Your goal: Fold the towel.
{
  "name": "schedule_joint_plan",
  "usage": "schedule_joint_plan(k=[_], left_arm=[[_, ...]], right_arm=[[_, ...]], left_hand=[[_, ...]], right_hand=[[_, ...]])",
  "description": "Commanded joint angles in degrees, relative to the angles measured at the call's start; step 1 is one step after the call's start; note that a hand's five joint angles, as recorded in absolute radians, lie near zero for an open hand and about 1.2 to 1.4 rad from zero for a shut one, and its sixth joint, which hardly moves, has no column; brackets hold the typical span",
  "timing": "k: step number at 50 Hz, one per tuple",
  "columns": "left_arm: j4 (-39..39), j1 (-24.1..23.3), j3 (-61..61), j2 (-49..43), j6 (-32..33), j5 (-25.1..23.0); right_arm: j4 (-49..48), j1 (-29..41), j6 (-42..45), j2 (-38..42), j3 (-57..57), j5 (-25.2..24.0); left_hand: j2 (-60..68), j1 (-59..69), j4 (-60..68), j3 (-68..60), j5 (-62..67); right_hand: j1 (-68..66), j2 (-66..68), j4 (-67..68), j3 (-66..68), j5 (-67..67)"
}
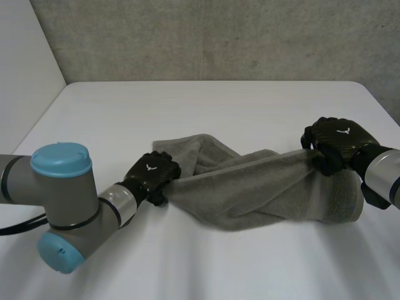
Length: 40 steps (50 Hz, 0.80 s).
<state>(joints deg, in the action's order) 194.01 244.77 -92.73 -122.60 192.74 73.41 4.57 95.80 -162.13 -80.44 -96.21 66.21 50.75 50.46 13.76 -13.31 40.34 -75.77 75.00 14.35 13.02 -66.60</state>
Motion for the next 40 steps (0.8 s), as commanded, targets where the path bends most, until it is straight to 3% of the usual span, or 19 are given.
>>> schedule_joint_plan(k=[1,15,17,24,28,32,34,35,36,40], left_arm=[[-0.03,-0.35,3.95,-2.9,0.01,-0.11],[-0.03,-1.05,8.97,-8.27,0.01,-0.2],[-0.12,-1.05,10.1,-8.8,-0.08,-0.37],[-0.3,-1.05,13.96,-9.94,0.01,-0.29],[-1.35,-0.61,22.12,-9.77,1.67,0.32],[-2.58,0.0,30.19,-8.89,2.99,1.81],[-3.02,0.18,35.07,-7.83,3.08,3.05],[-3.37,0.44,39.86,-6.44,3.08,4.53],[-3.46,0.7,44.34,-4.77,3.17,5.59],[-3.37,1.23,51.59,-0.63,3.08,7.18]], right_arm=[[0.18,-1.23,0.06,-1.21,0.41,0.15],[0.09,-1.41,0.15,-0.78,1.2,0.15],[0.18,-1.49,0.15,-0.6,1.37,0.06],[0.09,-1.14,0.15,2.39,3.22,-3.28],[0.09,0.34,0.67,9.4,10.83,-6.78],[0.44,3.34,0.85,14.26,20.71,-6.09],[1.14,5.62,0.76,16.88,33.3,-3.47],[1.14,5.62,0.76,16.89,33.37,-3.45],[0.97,6.15,0.07,16.89,40.33,-1.28],[-0.97,6.68,-0.64,15.4,52.44,3.4]], left_hand=[[1.85,2.14,-3.76,3.31,2.26],[3.2,3.49,-3.76,3.31,3.61],[26.77,27.06,-3.76,3.31,27.18],[29.25,29.54,-3.76,3.31,29.66],[29.25,29.54,-3.76,3.31,29.66],[29.25,29.54,-3.76,3.31,29.66],[29.25,29.54,-3.76,3.31,29.66],[29.25,29.54,-3.76,3.31,29.66],[29.25,29.54,-3.76,3.31,29.66],[29.25,29.54,-3.76,3.31,29.66]], right_hand=[[-4.23,5.0,-4.35,-3.02,-3.4],[-4.23,5.0,-4.35,-3.02,-3.4],[-4.23,5.0,-4.35,-3.02,-3.4],[-4.23,5.0,-4.35,-3.02,-3.4],[-4.23,5.0,-4.35,-3.02,-3.4],[-4.23,5.0,-4.35,-3.02,-3.4],[-4.23,5.0,-4.35,-3.02,-3.4],[-4.23,5.0,-4.35,-3.02,-3.4],[-4.23,5.0,-4.35,-3.02,-3.4],[-4.23,5.0,-4.35,-3.02,-3.4]])
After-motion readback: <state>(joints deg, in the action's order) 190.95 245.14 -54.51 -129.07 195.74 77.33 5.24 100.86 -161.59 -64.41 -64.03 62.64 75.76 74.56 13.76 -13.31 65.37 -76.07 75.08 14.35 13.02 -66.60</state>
